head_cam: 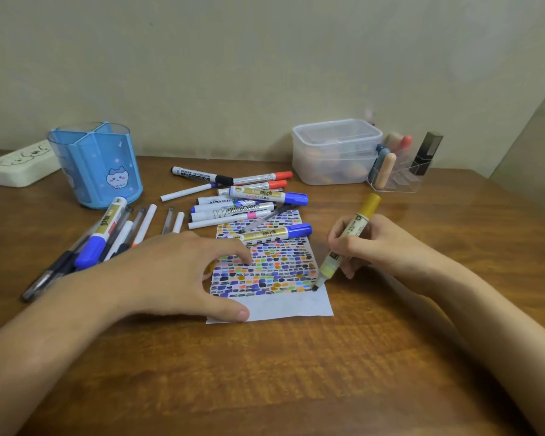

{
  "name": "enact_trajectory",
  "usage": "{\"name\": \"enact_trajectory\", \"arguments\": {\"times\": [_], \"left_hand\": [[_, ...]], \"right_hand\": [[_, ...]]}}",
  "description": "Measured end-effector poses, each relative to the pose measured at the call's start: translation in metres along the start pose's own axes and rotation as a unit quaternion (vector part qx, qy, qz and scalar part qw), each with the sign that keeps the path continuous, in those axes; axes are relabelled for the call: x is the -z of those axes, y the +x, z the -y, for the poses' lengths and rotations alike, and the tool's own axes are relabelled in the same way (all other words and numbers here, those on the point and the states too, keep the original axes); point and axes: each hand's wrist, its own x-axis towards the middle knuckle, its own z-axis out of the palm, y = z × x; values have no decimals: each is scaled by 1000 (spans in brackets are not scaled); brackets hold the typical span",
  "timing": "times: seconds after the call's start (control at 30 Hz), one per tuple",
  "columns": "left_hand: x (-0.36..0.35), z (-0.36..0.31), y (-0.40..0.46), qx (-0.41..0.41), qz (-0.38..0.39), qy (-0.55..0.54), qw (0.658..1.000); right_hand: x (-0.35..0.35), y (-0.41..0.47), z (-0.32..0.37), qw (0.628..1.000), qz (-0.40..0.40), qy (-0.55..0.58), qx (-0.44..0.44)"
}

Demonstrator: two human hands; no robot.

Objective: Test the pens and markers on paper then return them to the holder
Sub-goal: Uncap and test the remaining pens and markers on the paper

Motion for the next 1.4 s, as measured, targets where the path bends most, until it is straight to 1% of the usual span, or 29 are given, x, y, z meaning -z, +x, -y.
{"name": "enact_trajectory", "arguments": {"times": [0.23, 0.67, 1.4], "left_hand": [[0, -1, 0, 6, 9, -2, 1000], [-1, 0, 1, 4, 5, 4, 1000], [-1, 1, 1, 0, 7, 4, 1000]], "right_hand": [[0, 2, -2, 1000, 3, 2, 2], [0, -1, 1, 999, 8, -34, 25], [0, 0, 1, 1000, -1, -21, 16]]}}
